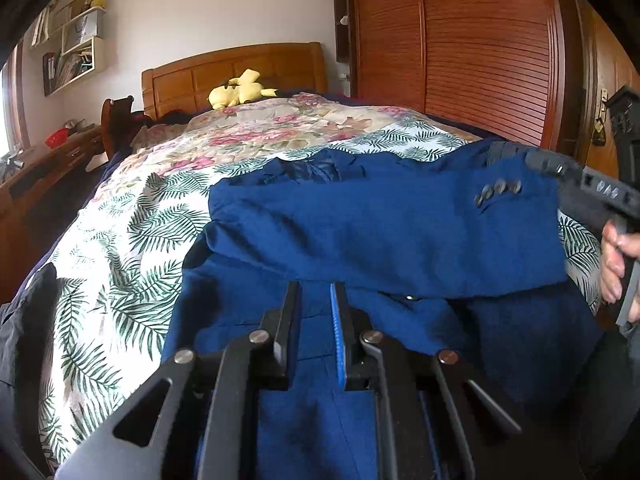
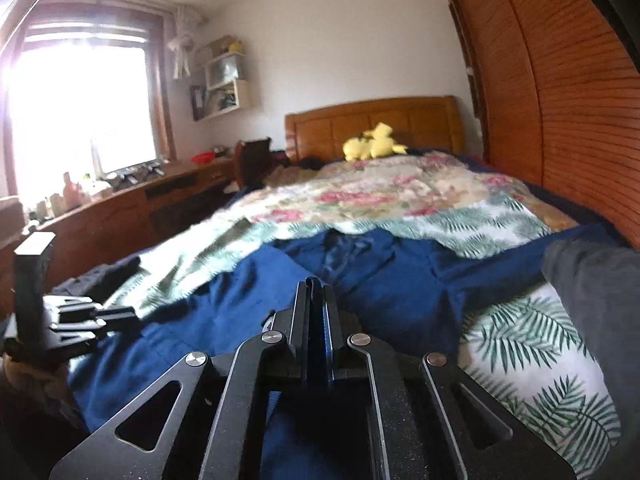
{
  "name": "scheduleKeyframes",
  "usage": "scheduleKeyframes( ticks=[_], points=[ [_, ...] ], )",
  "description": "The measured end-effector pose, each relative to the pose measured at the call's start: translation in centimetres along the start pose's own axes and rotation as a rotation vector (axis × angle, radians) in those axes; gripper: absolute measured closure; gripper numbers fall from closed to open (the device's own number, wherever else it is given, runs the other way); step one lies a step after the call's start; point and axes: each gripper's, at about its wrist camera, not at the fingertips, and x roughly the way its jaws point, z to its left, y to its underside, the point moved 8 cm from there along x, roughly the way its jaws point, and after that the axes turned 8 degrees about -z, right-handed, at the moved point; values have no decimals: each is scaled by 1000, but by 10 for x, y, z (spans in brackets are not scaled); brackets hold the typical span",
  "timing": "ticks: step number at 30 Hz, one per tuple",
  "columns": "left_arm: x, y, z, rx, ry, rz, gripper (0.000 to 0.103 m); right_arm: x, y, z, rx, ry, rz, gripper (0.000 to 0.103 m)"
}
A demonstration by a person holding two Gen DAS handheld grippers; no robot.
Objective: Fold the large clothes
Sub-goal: 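Grasp the other sleeve cuff with the right tool and fold it across the front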
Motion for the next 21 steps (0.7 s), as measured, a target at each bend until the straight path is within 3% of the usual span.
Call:
scheduleKeyframes(
  ticks=[6,8,11,12,14,21],
  points=[
    [3,-4,-9,4,23,-10,92,16,33,-29,-26,100,107,100],
    [4,-5,-13,5,29,-18,92,22,42,-38,-19,101,130,95],
    [4,-8,-18,4,39,-32,92,26,48,-50,-28,151,143,77],
    [4,-9,-19,4,43,-35,92,26,50,-51,-34,156,143,66],
    [5,-11,-23,6,50,-44,92,29,53,-52,-46,164,152,60],
    [6,-19,-33,29,37,-69,91,54,90,-36,-25,21,310,60]
  ],
)
